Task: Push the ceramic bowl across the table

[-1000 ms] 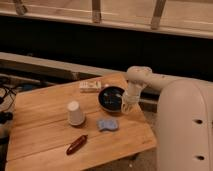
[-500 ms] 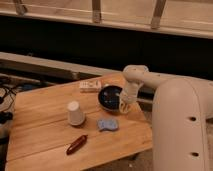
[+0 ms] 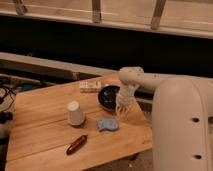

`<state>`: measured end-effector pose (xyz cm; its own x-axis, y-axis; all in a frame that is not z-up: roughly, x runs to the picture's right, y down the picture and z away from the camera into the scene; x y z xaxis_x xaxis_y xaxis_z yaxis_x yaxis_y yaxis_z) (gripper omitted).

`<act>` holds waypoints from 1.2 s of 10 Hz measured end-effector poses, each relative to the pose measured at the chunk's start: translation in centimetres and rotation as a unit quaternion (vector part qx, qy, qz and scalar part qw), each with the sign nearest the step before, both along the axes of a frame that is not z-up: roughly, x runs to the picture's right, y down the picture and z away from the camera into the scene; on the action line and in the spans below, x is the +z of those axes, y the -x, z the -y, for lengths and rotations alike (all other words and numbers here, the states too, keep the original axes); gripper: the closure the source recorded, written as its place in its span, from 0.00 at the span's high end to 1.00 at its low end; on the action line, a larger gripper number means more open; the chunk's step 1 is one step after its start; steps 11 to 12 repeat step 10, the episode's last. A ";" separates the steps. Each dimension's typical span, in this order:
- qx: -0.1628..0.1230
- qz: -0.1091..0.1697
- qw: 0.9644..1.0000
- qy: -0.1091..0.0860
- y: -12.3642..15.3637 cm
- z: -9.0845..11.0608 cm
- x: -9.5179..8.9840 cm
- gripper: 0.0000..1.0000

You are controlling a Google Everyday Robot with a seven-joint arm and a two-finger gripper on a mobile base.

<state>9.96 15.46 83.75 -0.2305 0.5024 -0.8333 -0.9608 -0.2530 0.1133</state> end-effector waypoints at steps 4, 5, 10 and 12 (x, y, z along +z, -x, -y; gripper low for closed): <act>-0.019 0.003 1.000 0.009 2.0 -1.6 -1.3 0.02; -0.021 0.004 1.000 0.009 2.5 -1.6 -1.4 0.02; -0.036 0.006 0.999 0.021 4.3 -2.7 -2.7 0.02; -0.036 0.006 0.999 0.021 4.3 -2.7 -2.7 0.02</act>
